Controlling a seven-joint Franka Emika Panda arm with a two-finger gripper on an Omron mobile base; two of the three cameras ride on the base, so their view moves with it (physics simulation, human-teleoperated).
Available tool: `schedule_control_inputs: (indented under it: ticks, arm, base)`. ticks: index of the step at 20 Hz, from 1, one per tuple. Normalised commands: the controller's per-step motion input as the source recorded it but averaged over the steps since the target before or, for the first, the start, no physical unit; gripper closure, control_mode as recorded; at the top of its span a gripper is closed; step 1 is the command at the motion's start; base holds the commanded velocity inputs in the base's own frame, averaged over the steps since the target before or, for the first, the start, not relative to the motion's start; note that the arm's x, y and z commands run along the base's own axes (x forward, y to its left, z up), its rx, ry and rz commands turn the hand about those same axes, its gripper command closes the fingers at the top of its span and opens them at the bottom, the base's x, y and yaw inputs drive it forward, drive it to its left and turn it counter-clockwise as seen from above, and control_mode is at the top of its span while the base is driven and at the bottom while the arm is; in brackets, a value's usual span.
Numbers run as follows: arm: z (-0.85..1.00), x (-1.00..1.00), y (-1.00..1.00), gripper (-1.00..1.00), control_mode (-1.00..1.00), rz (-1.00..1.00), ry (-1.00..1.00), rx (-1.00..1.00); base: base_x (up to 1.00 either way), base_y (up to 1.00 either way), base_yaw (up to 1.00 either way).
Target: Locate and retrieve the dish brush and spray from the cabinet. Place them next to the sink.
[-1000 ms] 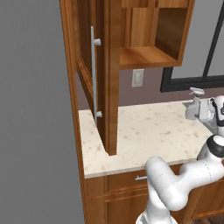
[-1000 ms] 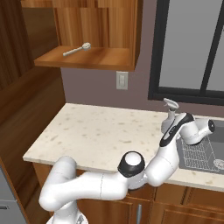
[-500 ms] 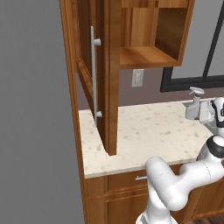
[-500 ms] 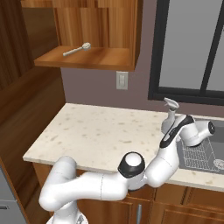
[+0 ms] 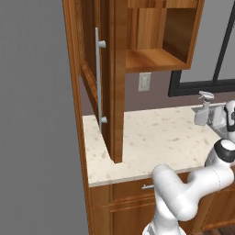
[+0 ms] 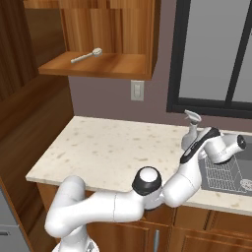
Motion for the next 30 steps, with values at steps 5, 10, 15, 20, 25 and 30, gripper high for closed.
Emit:
schedule_control_inputs:
  ticks: [5,10,15,20,25,30]
  arm:
    - [0.09,-0.32,-0.15,-1.00,-1.00,-0.07,0.09,-0.05]
    - [0.01,-0.68,-0.07,-1.00,-1.00,-0.07,0.07,-0.06]
    - [0.00,-0.84,0.12,-1.00,-1.00,-0.05,0.08,-0.10]
    - [0.00,-0.91,0.44,-1.00,-1.00,-0.02,0.10,-0.15]
    - [-0.06,-1.00,0.71,-1.00,-1.00,0.01,0.11,-0.21]
    - [-0.01,-0.96,0.90,-1.00,-1.00,0.05,0.13,-0.26]
  base:
    - [0.00,0.00,0.00]
    - [0.00,0.00,0.00]
    - [0.00,0.00,0.00]
    - [0.00,0.00,0.00]
    - [0.00,0.00,0.00]
    - [0.00,0.00,0.00]
